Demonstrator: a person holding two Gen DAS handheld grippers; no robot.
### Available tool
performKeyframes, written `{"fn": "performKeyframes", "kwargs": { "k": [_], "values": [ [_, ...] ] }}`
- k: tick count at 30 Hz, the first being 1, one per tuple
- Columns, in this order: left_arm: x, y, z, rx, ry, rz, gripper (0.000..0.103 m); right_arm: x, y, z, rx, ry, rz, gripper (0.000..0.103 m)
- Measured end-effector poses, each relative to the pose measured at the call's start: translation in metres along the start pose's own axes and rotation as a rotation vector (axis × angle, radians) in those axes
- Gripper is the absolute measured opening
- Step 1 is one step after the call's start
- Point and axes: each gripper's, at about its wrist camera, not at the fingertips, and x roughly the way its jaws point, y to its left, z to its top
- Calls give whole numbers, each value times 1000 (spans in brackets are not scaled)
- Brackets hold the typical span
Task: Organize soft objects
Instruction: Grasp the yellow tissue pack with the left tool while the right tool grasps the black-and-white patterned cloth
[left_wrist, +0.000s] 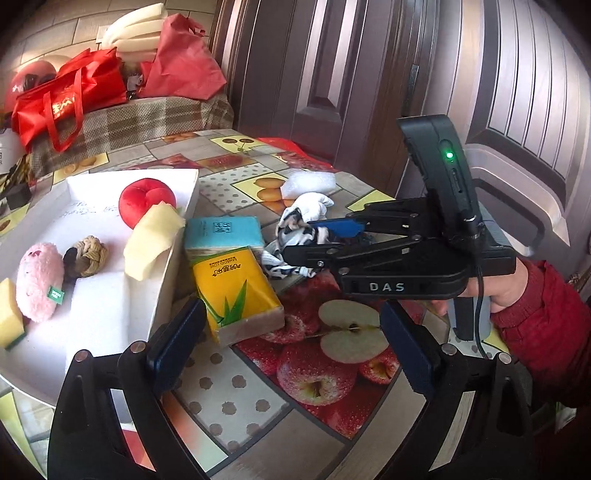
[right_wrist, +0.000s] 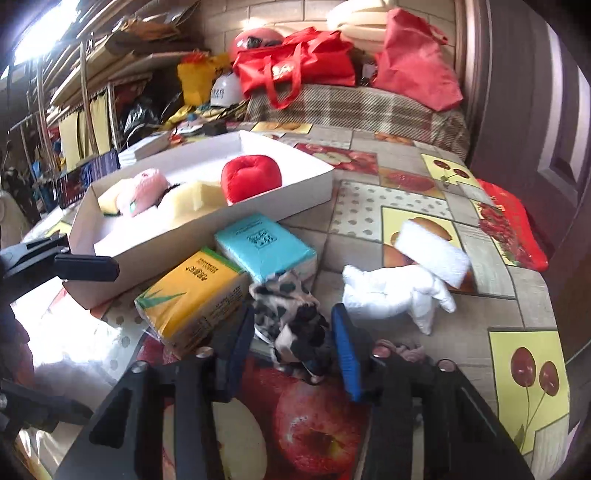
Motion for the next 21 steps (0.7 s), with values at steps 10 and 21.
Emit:
{"fn": "performKeyframes", "kwargs": {
  "k": [10,21],
  "values": [
    [20,3,0,-32,82,71,83,-38,-10,-10,93,-180,-88,22],
    [58,1,14,-21,146,191,83,-53,-22,-14,172,-255,-71,22]
  ]
}}
